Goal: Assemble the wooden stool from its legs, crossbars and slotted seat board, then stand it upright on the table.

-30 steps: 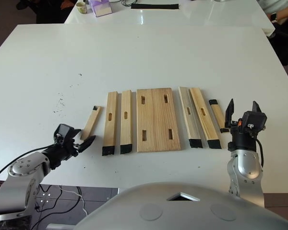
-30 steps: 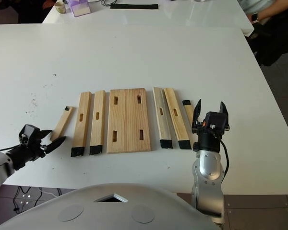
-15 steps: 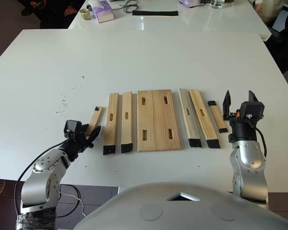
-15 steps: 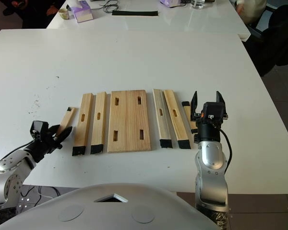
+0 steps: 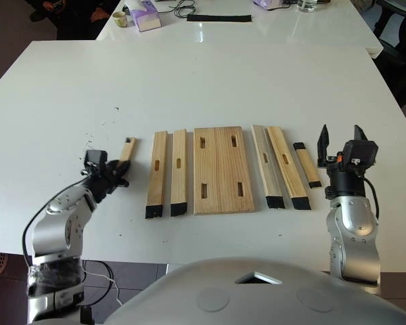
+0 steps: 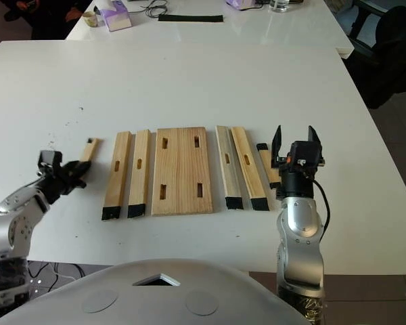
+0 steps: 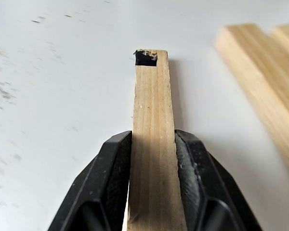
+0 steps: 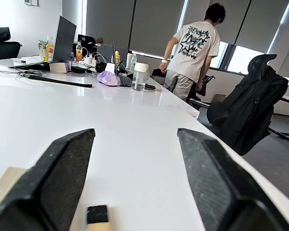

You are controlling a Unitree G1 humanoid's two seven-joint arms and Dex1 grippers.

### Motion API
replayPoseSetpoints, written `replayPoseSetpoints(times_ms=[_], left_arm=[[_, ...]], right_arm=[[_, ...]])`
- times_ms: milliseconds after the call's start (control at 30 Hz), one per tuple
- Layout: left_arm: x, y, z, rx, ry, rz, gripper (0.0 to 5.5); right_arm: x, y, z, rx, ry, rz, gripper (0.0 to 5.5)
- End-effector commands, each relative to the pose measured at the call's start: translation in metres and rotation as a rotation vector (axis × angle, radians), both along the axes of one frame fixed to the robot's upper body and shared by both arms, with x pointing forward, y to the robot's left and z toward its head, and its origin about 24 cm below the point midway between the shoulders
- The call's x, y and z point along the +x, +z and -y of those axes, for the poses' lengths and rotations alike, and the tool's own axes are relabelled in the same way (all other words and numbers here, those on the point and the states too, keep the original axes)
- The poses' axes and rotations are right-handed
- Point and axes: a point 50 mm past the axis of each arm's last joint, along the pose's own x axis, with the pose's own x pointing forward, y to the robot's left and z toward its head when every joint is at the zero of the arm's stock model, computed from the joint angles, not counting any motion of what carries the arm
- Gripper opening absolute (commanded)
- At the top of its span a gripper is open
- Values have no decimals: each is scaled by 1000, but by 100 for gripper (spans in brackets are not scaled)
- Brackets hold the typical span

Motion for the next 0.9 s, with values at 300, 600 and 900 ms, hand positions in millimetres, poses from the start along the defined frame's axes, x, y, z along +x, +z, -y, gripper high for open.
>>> replayPoseSetpoints(times_ms=[300,600,900], left_arm=[[46,166,136,-306,-754,701,131],[45,156,180,-565,-983,708,131],[26,155,184,-636,-1215,659,131]], right_arm=[[80,109,6,172,728,105,315],[68,150,-26,240,1444,-70,315],[56,155,-30,266,1566,-108,315]])
